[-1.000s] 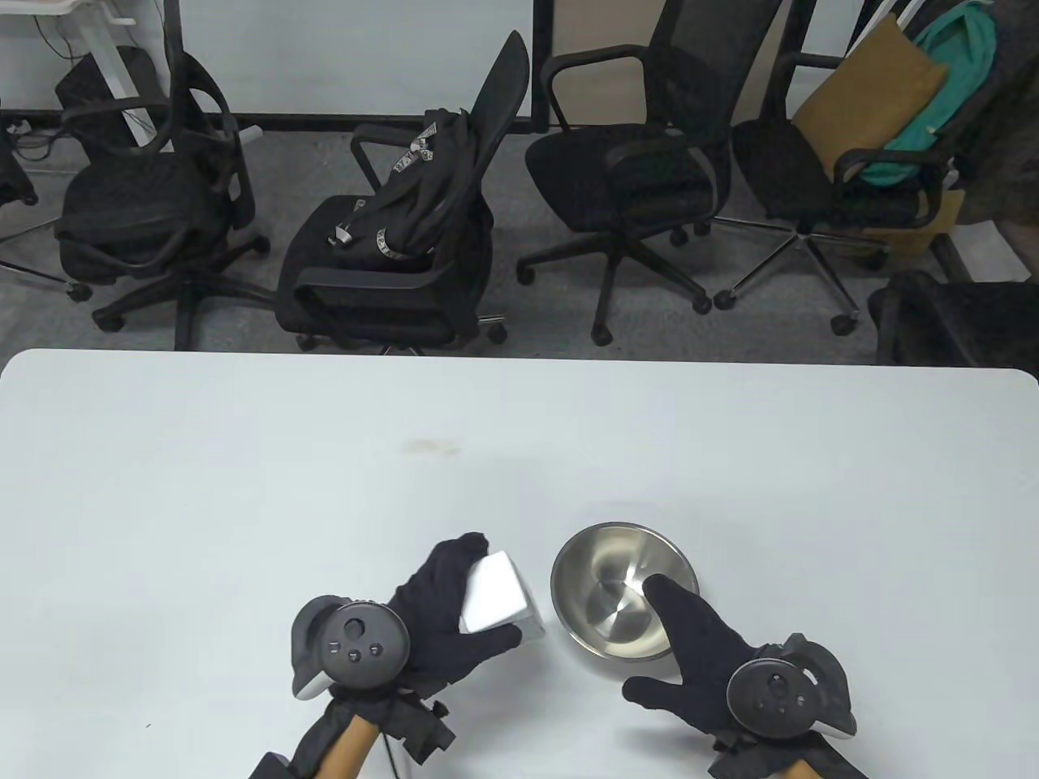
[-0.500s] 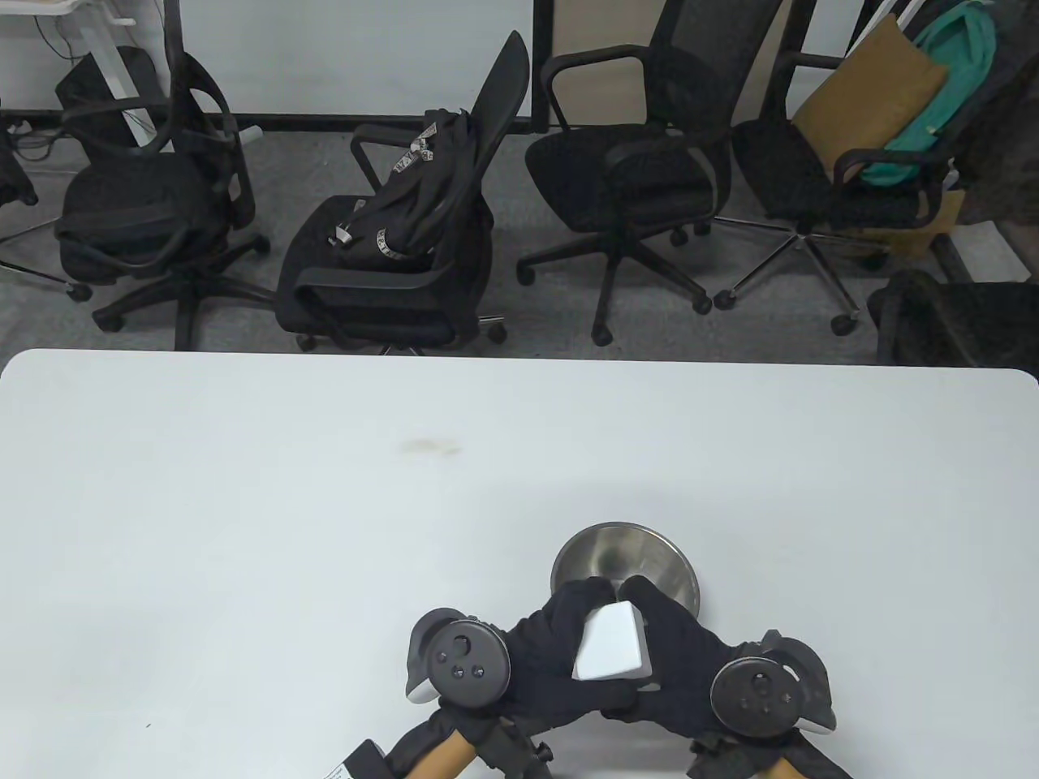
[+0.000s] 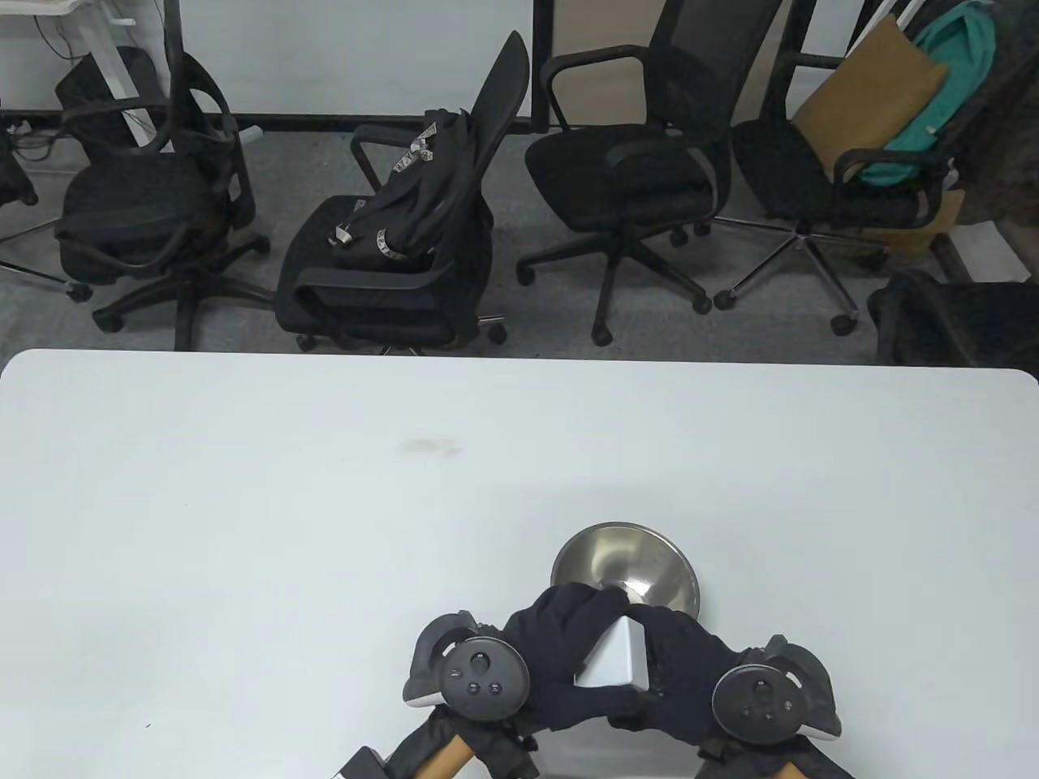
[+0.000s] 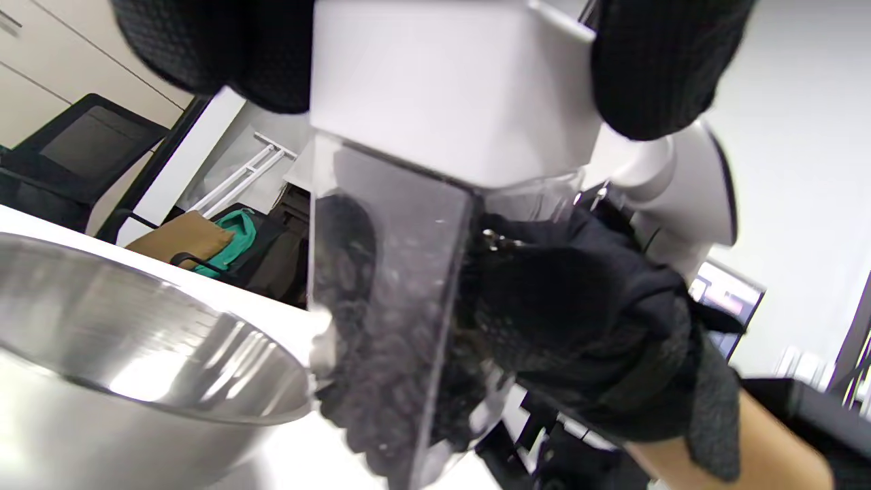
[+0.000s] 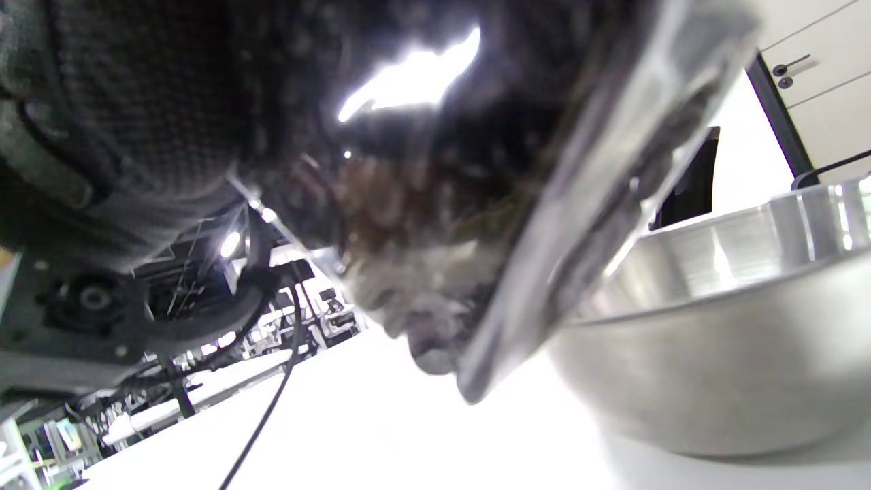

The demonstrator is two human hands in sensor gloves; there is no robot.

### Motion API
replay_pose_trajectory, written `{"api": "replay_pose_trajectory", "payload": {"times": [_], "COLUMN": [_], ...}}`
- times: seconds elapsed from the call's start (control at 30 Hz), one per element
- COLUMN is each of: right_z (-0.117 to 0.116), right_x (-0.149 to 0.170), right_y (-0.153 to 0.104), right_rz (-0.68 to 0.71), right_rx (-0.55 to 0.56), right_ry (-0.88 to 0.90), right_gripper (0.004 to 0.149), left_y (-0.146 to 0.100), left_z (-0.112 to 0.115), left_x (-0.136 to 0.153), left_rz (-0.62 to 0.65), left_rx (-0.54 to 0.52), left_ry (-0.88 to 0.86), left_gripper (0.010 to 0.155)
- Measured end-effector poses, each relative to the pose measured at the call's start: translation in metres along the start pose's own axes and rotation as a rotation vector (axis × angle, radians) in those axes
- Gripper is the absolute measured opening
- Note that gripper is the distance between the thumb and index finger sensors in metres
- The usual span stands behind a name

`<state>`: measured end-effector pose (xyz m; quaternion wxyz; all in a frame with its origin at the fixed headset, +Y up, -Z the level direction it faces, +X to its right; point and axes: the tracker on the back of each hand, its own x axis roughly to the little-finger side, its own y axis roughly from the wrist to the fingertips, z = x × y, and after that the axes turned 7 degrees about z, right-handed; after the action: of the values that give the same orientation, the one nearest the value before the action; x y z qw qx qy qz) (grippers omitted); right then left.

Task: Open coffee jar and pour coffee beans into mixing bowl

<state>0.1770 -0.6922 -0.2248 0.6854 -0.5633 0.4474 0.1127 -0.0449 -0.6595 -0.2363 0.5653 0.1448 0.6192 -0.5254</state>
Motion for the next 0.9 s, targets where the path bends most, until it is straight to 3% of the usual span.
{"api": "replay_pose_trajectory", "payload": {"times": [0.1,0.27,0.33,0.6,0.73,0.9], "right_z": [-0.001,-0.003,-0.003,-0.002,-0.003,-0.006], "right_x": [-0.001,-0.002,-0.006,-0.011,-0.017,-0.02], "right_y": [0.002,0.001,0.002,0.003,0.002,0.003], "right_rz": [0.005,-0.002,-0.015,-0.022,-0.035,-0.044], "right_rx": [-0.004,0.011,0.041,0.059,0.088,0.081], "right_ry": [-0.042,-0.067,-0.164,-0.248,-0.28,-0.332], "right_gripper": [0.095,0.093,0.093,0.093,0.093,0.093], "left_y": [0.002,0.003,0.003,0.003,0.002,0.0], "left_z": [0.002,0.01,0.012,0.01,0.008,0.01], "left_x": [-0.002,0.003,0.009,0.007,0.005,0.008], "left_rz": [0.024,0.052,0.02,-0.197,-0.372,-0.509], "left_rx": [0.055,0.022,-0.012,-0.026,-0.06,-0.03], "left_ry": [0.085,0.105,0.093,0.023,-0.044,-0.127], "left_gripper": [0.095,0.096,0.095,0.096,0.097,0.099]}}
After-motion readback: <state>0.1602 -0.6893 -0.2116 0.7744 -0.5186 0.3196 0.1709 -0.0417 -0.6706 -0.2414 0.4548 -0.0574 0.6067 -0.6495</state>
